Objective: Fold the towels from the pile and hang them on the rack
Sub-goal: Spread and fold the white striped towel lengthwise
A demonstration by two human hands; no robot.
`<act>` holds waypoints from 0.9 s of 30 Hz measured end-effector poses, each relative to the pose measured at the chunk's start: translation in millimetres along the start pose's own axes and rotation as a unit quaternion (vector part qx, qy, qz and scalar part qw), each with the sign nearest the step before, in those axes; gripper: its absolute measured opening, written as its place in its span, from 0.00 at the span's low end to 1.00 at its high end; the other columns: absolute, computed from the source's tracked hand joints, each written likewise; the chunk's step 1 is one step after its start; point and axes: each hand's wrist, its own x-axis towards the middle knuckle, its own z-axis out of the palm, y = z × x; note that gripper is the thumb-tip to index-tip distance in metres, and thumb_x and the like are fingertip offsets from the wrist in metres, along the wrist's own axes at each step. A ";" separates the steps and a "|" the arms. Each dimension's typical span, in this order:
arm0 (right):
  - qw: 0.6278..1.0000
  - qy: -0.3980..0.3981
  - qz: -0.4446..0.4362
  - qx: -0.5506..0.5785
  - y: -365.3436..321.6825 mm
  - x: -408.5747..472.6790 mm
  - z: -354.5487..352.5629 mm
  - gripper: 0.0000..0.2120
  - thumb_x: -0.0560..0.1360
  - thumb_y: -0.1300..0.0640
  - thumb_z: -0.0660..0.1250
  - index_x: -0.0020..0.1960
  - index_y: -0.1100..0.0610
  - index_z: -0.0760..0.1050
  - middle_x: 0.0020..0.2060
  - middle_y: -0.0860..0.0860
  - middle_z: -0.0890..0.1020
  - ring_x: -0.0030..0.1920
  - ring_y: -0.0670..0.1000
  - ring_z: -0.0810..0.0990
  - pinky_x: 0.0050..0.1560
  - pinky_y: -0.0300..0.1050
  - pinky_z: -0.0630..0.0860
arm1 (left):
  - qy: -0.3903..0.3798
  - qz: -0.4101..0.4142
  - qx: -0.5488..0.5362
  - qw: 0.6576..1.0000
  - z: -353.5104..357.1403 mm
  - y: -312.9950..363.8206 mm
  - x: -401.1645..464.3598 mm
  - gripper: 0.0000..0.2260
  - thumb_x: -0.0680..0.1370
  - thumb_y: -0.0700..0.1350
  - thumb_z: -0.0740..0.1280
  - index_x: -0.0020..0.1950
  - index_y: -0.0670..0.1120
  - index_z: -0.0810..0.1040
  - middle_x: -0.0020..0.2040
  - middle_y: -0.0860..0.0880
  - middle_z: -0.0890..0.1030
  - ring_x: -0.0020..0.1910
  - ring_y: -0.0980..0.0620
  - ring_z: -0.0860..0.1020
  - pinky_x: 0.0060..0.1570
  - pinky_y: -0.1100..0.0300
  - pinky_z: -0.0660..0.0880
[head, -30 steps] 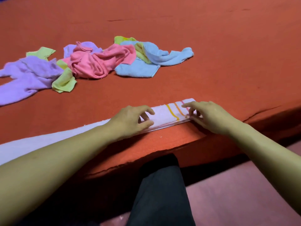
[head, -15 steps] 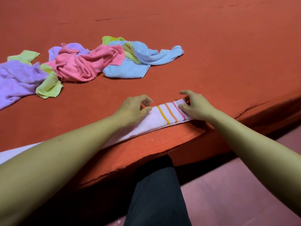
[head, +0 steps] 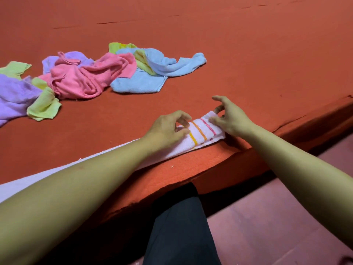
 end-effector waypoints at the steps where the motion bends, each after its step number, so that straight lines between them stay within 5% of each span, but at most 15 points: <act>1: 1.000 -0.013 0.013 -0.005 1.7 -2.5 2.7 0.34 0.73 0.58 0.73 0.75 0.52 0.62 0.49 0.46 0.77 0.39 0.46 0.77 0.50 0.43 0.73 | -0.013 -0.008 0.001 1.000 4.5 1.1 -0.1 0.14 0.74 0.43 0.72 0.59 0.52 0.77 0.48 0.58 0.82 0.37 0.65 0.76 0.45 0.71 0.70; 5: 0.998 -0.021 0.056 0.029 3.3 -7.4 1.8 0.35 0.74 0.53 0.73 0.75 0.53 0.60 0.52 0.48 0.79 0.48 0.50 0.80 0.52 0.43 0.73 | 0.000 -0.026 0.003 1.000 17.6 7.7 1.7 0.13 0.75 0.44 0.70 0.58 0.53 0.76 0.47 0.58 0.83 0.37 0.63 0.77 0.46 0.67 0.72; 10: 0.987 -0.041 0.114 0.108 -2.0 -10.4 -3.9 0.36 0.72 0.60 0.74 0.76 0.55 0.61 0.46 0.47 0.78 0.46 0.48 0.80 0.49 0.41 0.76 | 0.044 -0.051 -0.097 0.993 23.8 26.6 10.4 0.11 0.76 0.41 0.68 0.56 0.53 0.76 0.47 0.56 0.83 0.38 0.64 0.78 0.44 0.71 0.73; 16: 0.905 -0.031 0.172 0.387 -15.8 -14.9 -7.9 0.34 0.74 0.68 0.71 0.76 0.57 0.61 0.55 0.56 0.80 0.47 0.52 0.83 0.42 0.45 0.79 | 0.033 -0.098 -0.169 0.980 33.7 44.0 12.4 0.14 0.77 0.44 0.69 0.62 0.50 0.73 0.56 0.55 0.81 0.40 0.63 0.78 0.47 0.64 0.74; 23: 0.792 -0.048 0.195 0.577 -46.4 -14.1 -14.2 0.21 0.78 0.66 0.60 0.71 0.60 0.67 0.55 0.58 0.78 0.38 0.57 0.83 0.37 0.46 0.82 | 0.039 -0.046 -0.167 0.984 37.1 47.3 -7.4 0.44 0.65 0.51 0.81 0.74 0.56 0.59 0.69 0.57 0.71 0.63 0.64 0.73 0.57 0.70 0.70; 25: 0.804 -0.072 0.171 0.565 -55.7 -13.2 -14.4 0.22 0.78 0.70 0.57 0.70 0.59 0.66 0.50 0.58 0.81 0.35 0.56 0.83 0.39 0.46 0.83 | 0.089 -0.022 -0.127 0.988 34.5 47.3 -12.6 0.46 0.67 0.47 0.79 0.77 0.54 0.56 0.72 0.55 0.69 0.67 0.59 0.70 0.62 0.66 0.68; 27: 0.856 -0.093 0.121 0.493 -64.3 -11.5 -11.1 0.26 0.76 0.74 0.58 0.71 0.57 0.65 0.47 0.55 0.82 0.35 0.52 0.81 0.36 0.42 0.80 | 0.169 -0.024 -0.130 0.977 29.4 49.7 -16.4 0.38 0.72 0.44 0.75 0.76 0.52 0.59 0.64 0.53 0.76 0.60 0.52 0.77 0.59 0.57 0.73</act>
